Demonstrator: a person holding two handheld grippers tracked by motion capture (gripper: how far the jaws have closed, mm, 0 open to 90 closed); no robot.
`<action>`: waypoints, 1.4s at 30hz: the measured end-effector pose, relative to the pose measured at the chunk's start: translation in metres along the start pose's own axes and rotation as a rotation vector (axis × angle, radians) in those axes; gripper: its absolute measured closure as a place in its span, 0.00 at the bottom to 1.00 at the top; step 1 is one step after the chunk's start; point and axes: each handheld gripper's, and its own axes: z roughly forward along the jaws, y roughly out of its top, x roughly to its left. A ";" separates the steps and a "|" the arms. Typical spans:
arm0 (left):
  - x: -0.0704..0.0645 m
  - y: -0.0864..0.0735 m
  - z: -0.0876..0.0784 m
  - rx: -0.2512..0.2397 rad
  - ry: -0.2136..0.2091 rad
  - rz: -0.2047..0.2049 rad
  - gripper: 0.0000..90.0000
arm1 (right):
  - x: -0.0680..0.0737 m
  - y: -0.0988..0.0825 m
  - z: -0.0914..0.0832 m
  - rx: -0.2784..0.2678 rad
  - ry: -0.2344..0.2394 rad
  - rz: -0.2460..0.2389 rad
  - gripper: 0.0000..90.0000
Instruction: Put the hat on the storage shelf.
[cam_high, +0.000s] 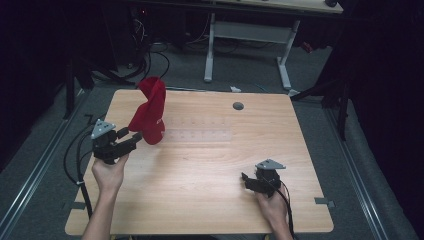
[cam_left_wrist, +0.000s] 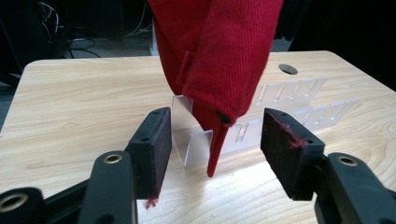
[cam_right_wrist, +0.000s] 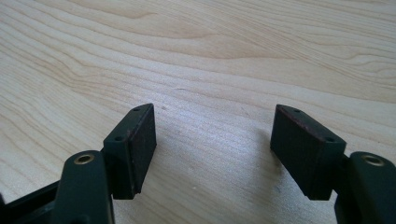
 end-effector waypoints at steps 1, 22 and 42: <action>0.000 0.000 -0.002 0.001 -0.001 0.003 0.48 | 0.000 0.000 0.000 0.000 0.001 0.001 0.35; -0.002 -0.021 -0.025 0.036 -0.031 0.027 0.49 | 0.000 0.000 0.000 -0.001 0.003 -0.002 0.35; -0.018 -0.049 -0.031 0.111 -0.079 0.059 0.46 | 0.000 0.000 0.000 0.001 0.003 0.000 0.35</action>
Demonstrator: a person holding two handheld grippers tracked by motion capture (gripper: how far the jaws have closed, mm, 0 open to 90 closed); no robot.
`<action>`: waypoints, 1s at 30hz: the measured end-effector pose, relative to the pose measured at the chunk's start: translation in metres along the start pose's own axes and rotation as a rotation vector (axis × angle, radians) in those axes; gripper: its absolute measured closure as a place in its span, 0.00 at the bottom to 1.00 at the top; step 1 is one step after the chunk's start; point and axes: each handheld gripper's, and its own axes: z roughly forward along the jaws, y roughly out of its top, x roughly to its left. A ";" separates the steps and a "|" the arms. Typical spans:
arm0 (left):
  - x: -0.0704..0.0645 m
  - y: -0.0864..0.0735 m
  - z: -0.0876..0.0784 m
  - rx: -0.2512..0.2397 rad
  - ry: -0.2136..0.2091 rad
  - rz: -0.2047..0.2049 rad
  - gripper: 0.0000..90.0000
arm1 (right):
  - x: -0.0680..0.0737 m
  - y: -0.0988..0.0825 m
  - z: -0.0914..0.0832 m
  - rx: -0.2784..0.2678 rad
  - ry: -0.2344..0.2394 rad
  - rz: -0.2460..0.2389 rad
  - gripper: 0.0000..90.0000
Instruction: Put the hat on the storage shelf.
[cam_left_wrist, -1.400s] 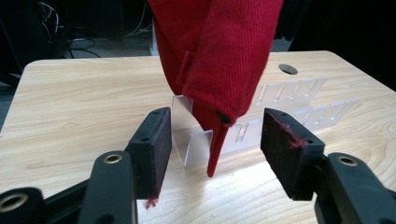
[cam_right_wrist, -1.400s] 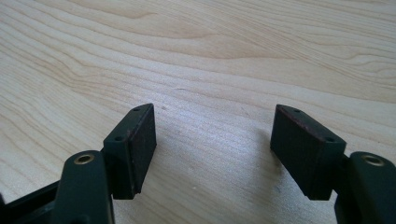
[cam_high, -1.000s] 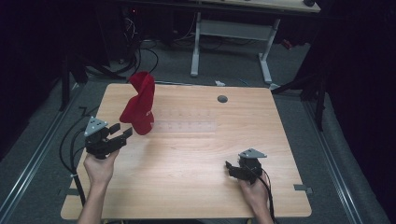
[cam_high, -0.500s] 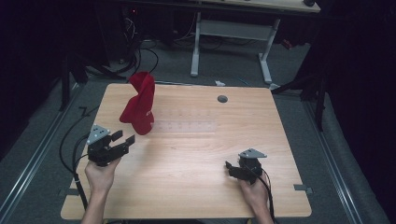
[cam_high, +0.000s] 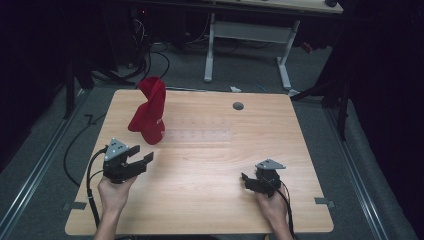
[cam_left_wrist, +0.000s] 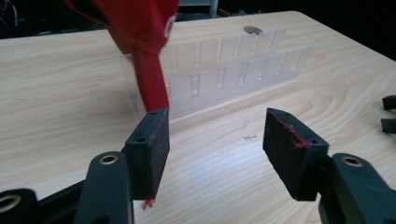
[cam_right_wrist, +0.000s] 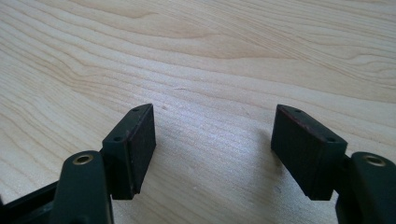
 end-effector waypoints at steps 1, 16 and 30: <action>-0.001 -0.003 0.001 0.006 -0.002 0.001 0.46 | 0.000 0.000 0.000 0.000 0.000 0.000 0.35; -0.003 -0.023 0.005 0.058 -0.005 0.013 0.44 | 0.000 0.000 0.000 0.000 0.000 0.000 0.34; 0.002 -0.041 0.011 0.099 0.002 -0.013 0.42 | 0.000 0.000 0.000 0.000 0.000 0.000 0.34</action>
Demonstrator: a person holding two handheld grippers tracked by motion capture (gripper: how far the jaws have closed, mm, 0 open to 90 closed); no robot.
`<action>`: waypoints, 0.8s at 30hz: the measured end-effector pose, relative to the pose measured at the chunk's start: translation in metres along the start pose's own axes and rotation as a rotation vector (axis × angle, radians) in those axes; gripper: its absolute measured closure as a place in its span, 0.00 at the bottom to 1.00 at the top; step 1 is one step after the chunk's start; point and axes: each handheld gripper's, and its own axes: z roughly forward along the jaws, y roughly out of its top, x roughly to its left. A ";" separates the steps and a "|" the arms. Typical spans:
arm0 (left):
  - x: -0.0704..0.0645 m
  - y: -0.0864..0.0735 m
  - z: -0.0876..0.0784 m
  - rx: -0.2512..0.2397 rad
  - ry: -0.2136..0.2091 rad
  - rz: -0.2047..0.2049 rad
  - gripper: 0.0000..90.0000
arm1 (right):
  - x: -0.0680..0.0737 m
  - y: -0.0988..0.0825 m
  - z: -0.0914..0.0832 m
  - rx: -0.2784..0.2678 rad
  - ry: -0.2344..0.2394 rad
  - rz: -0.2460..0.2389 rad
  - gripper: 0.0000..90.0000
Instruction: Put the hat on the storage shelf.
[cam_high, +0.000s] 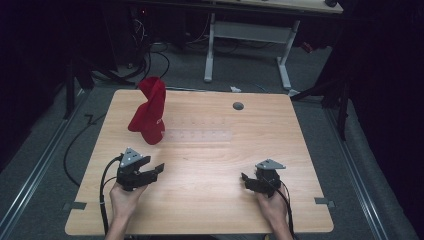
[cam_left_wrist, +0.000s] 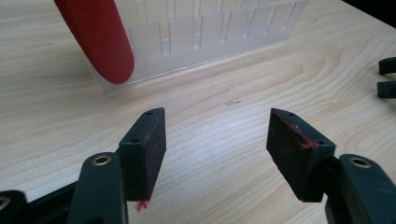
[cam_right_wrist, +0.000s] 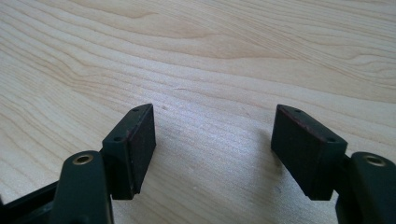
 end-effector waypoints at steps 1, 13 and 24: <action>0.000 -0.001 0.000 0.004 0.002 0.006 0.42 | 0.000 0.000 0.000 0.000 0.000 0.000 0.34; 0.011 -0.018 0.010 0.028 0.052 0.012 0.40 | 0.000 0.000 0.000 0.000 0.000 0.000 0.35; 0.020 -0.032 0.021 0.044 0.096 0.050 0.39 | 0.000 0.000 0.000 0.000 0.000 0.000 0.34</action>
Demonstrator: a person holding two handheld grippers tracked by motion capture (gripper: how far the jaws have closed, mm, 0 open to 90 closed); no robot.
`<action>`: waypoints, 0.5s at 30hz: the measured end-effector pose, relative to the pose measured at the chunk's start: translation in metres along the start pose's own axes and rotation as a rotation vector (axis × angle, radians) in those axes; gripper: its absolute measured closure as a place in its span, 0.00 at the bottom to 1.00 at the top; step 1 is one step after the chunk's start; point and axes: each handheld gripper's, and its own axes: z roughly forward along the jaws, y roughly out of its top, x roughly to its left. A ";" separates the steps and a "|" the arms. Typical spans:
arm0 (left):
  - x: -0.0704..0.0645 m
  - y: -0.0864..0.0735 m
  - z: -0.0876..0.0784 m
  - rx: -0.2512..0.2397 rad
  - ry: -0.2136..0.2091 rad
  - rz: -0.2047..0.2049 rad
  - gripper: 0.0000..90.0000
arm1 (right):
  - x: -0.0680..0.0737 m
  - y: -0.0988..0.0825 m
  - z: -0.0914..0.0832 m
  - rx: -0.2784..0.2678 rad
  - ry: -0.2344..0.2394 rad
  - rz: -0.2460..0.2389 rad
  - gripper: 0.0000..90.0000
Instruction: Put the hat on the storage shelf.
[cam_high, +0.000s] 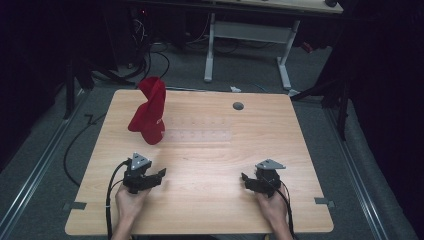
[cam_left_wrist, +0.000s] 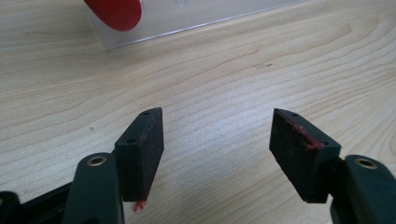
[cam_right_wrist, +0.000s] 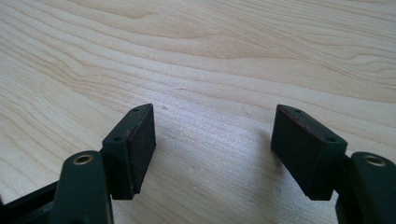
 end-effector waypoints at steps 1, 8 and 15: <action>0.000 -0.001 0.001 -0.004 0.005 0.005 0.39 | 0.000 0.000 0.000 0.000 0.000 0.000 0.35; 0.002 -0.008 0.008 -0.004 0.030 0.030 0.39 | 0.000 0.000 0.000 0.000 0.000 0.000 0.34; 0.005 -0.016 0.013 0.010 0.075 0.054 0.39 | 0.000 0.000 0.000 0.000 0.000 0.000 0.34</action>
